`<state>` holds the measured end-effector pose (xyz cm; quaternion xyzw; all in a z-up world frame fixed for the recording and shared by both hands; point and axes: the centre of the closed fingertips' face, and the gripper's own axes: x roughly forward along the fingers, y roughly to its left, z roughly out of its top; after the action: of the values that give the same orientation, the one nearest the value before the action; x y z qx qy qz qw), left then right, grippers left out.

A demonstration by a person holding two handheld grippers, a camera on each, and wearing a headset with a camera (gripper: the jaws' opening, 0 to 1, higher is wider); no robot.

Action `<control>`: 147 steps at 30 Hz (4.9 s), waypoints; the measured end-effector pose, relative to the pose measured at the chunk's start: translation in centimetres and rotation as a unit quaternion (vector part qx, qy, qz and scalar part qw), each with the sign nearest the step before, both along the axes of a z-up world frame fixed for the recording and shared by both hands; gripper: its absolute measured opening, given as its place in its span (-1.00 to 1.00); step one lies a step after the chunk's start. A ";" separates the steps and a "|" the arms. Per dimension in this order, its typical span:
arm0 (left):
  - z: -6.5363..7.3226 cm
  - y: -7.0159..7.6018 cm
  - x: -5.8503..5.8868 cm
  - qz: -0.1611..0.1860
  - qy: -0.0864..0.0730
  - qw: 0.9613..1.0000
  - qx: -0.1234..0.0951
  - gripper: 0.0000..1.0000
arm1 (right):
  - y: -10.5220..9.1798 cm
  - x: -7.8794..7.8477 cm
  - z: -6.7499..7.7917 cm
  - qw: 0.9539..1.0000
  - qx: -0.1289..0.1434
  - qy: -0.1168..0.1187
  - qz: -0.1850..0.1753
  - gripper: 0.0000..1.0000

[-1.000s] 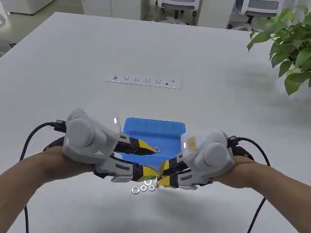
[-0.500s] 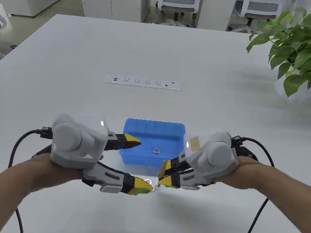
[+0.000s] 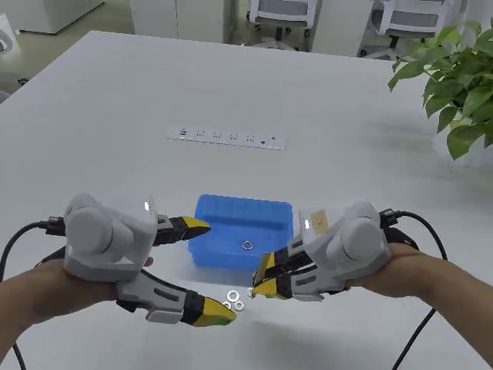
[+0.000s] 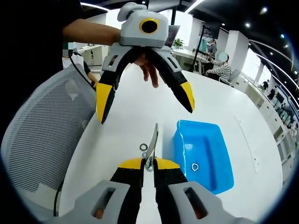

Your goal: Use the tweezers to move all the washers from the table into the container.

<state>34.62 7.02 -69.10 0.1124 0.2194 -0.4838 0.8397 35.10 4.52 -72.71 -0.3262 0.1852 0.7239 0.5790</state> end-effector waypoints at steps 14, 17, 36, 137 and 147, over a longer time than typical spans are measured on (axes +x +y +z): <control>0.6 0.1 -0.4 0.021 0.007 1.000 -0.019 0.89 | -0.1 0.7 2.1 1.000 0.011 -0.006 0.005 -0.82; 0.5 0.3 -0.3 0.023 0.006 1.000 -0.018 0.91 | -0.1 1.0 2.6 1.000 0.018 -0.003 0.002 -0.82; 1.0 1.7 0.5 0.047 0.005 0.999 -0.021 0.98 | -0.1 5.3 3.5 0.999 0.025 -0.025 -0.019 -0.82; 0.6 -4.5 9.7 -0.046 -0.066 0.996 0.032 -0.89 | 0.6 9.4 -3.2 0.999 -0.016 -0.017 -0.039 -0.76; 1.2 -4.4 9.7 -0.047 -0.068 0.996 0.032 -0.90 | 0.7 9.4 -2.5 0.999 -0.008 -0.017 -0.046 -0.71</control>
<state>44.32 2.59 -67.91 0.1821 0.1717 -0.5064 0.8252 44.46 5.18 -75.26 -0.3342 0.1964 0.6891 0.6123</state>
